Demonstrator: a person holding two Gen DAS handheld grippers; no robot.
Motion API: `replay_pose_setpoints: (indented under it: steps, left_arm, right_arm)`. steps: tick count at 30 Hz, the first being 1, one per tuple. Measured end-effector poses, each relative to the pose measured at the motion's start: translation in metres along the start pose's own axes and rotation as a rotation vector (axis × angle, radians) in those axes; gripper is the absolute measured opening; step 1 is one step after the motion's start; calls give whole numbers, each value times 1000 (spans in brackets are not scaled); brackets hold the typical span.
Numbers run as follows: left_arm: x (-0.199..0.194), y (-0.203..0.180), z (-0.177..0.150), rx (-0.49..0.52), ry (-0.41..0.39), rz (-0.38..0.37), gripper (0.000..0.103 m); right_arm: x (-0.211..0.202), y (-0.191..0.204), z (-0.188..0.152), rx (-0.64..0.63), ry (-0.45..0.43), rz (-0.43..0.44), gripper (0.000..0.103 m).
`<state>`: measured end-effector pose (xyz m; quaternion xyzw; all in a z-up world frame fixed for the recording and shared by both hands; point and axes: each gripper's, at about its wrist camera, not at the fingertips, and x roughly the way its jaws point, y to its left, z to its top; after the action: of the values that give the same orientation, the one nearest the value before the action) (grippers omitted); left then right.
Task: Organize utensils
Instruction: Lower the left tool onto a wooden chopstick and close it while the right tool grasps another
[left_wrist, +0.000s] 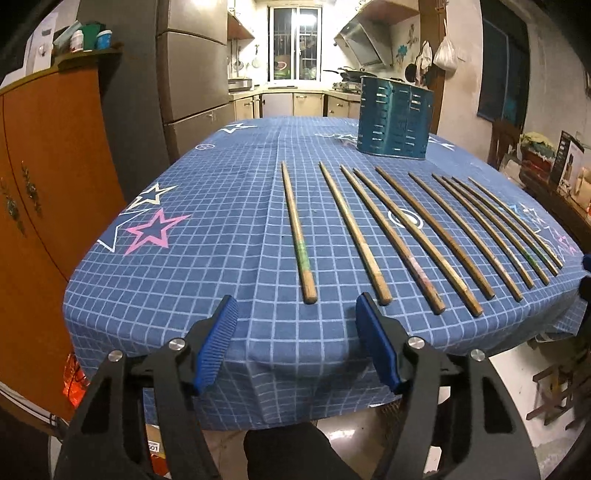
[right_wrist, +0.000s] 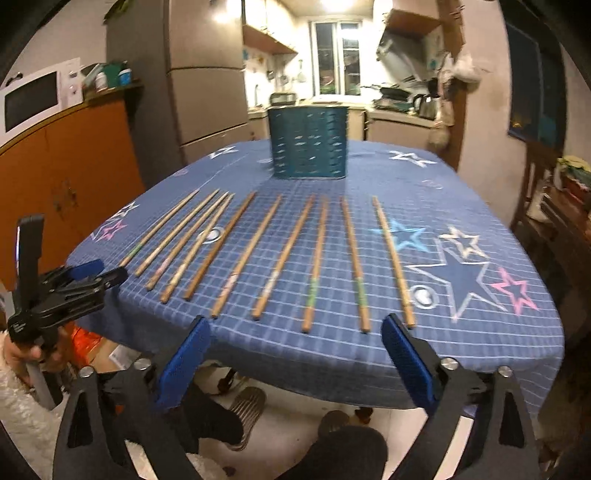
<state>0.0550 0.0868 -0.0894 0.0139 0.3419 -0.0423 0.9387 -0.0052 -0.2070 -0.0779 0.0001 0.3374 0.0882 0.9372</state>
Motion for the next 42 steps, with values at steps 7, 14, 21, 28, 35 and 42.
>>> replay_pose_setpoints:
  steps: [7,14,21,28,35,42]
  left_arm:
    - [-1,-3,-1,13,0,6,64]
    - [0,-3,0,-13,-4,7,66]
    - [4,-10,2,19,-15,19,66]
    - [2,-9,-4,17,-60,12,66]
    - [5,-8,-4,10,-99,1,61]
    - [7,-14,-5,52,-135,-14,34]
  right_arm:
    - [11,18,0,-59,37,28,48]
    - [21,18,-3,-51,65,50,22]
    - [37,25,0,-56,67,50,21]
    - [45,31,-3,-51,62,33,21]
    - [47,36,-5,-41,16,4,16]
    - [46,39,-10,-39,-8,-28,14]
